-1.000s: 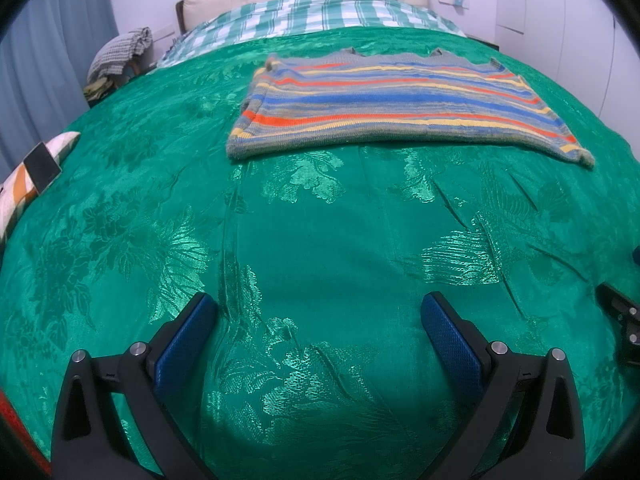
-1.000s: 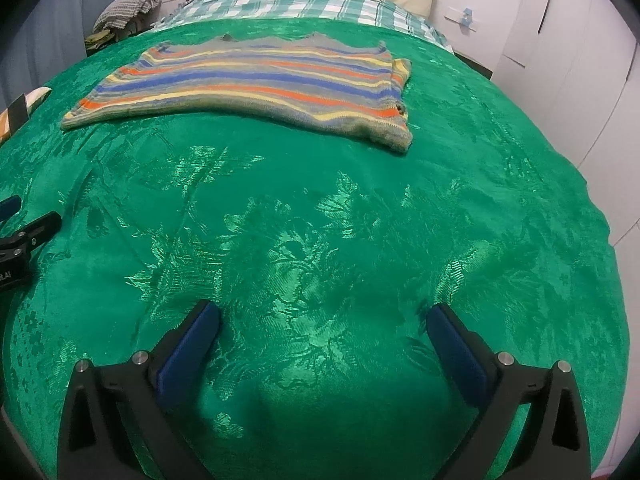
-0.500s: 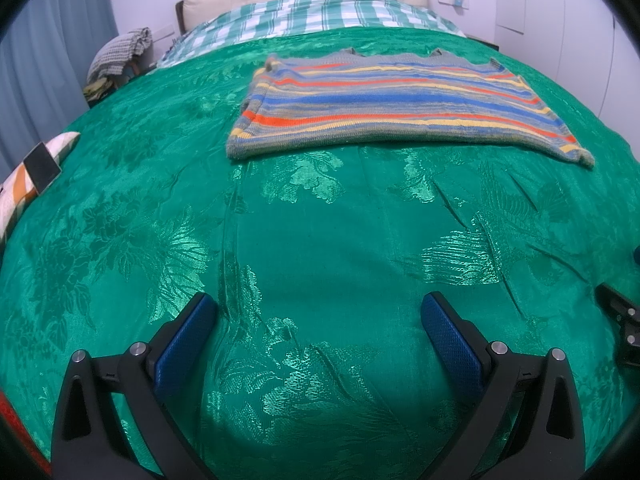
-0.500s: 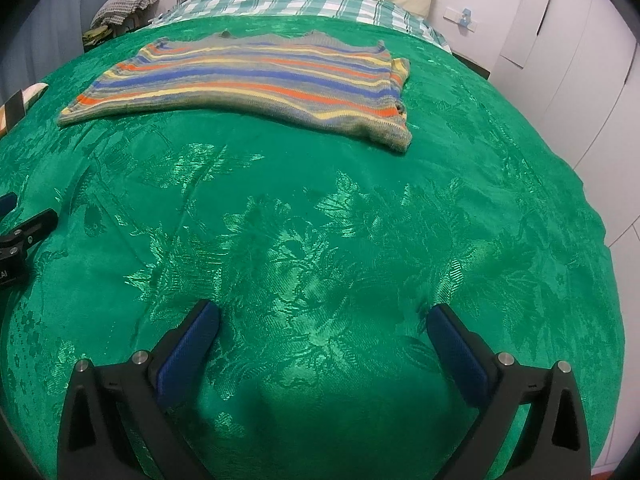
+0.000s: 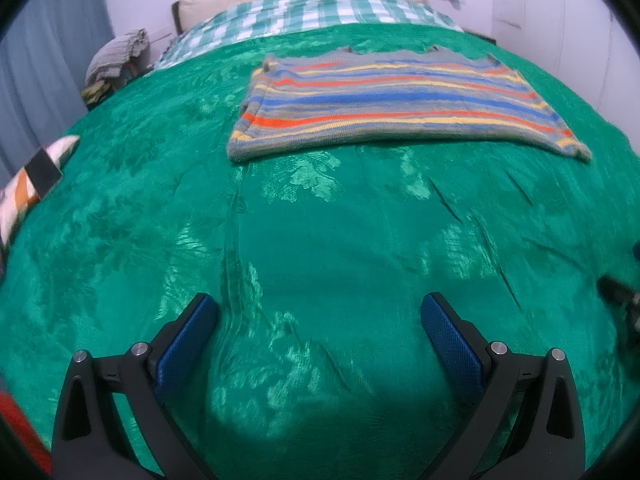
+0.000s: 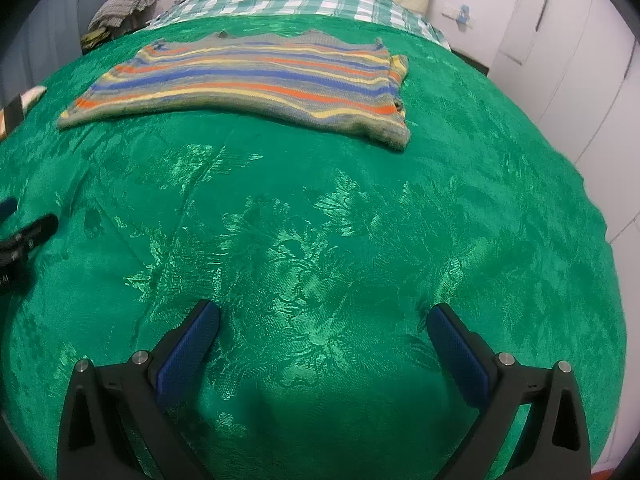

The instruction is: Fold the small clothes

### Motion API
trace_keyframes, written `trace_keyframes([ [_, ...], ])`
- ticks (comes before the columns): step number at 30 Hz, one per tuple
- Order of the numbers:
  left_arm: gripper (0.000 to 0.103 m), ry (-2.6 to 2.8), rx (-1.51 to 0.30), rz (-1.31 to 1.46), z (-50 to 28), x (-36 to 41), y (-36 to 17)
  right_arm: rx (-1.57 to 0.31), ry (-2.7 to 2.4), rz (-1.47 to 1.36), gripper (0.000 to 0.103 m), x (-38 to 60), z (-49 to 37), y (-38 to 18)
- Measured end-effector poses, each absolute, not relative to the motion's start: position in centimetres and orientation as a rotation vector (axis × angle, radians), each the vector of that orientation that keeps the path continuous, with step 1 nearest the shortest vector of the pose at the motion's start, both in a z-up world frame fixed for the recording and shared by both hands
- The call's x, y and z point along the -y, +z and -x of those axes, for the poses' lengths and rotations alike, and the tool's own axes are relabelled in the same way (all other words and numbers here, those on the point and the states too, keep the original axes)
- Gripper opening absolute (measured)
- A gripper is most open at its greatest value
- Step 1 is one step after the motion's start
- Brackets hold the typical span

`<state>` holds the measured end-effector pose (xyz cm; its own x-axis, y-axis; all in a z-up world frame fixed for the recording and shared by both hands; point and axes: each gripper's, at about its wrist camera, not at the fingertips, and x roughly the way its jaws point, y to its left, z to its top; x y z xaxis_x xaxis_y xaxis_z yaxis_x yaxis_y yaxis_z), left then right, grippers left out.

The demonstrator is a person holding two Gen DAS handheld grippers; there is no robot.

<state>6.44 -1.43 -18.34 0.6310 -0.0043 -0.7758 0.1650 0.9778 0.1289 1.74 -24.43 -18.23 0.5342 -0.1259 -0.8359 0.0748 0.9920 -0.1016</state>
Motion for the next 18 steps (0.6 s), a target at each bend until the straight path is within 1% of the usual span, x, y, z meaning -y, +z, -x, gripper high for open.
trace_keyframes([
  [2,0.101,-0.15,-0.877,-0.27,-5.8,2.6,-16.9,-1.02,-0.036,-0.033,0.102,26.1,-1.8,-17.1],
  [3,0.101,-0.187,-0.863,-0.298,-5.6,3.4,-16.3,-1.0,-0.003,-0.09,0.099,27.2,-1.7,-16.4],
  [5,0.101,-0.278,-0.82,-0.35,-5.2,5.7,-14.9,-0.955,0.027,-0.193,0.098,30.0,-2.1,-15.0],
  [8,0.101,-0.429,-0.795,-0.393,-6.4,10.9,-13.6,-0.941,0.074,-0.3,0.096,35.0,-5.8,-13.5],
  [10,0.101,-0.511,-0.799,-0.406,-8.3,14.9,-13.5,-0.94,0.094,-0.38,0.086,37.8,-8.7,-13.2],
  [11,0.1,-0.539,-0.793,-0.416,-9.1,16.8,-13.6,-0.943,0.121,-0.443,0.084,39.6,-10.9,-13.3],
  [12,0.098,-0.569,-0.782,-0.44,-10.4,19.3,-13.8,-0.951,0.136,-0.483,0.08,40.8,-12.7,-13.5],
  [13,0.092,-0.587,-0.773,-0.467,-11.4,21.4,-14.2,-0.962,0.153,-0.519,0.074,41.9,-14.7,-13.8],
  [15,0.085,-0.615,-0.776,-0.514,-13.2,24.8,-15.1,-0.989,0.188,-0.555,0.07,43.1,-18.3,-14.4],
  [16,0.083,-0.625,-0.78,-0.532,-14.1,26.1,-15.6,-0.992,0.199,-0.559,0.067,43.2,-19.4,-14.5],
  [18,0.081,-0.638,-0.776,-0.555,-15.5,28.0,-16.4,-1.011,0.242,-0.567,0.065,43.7,-22.6,-15.0],
])
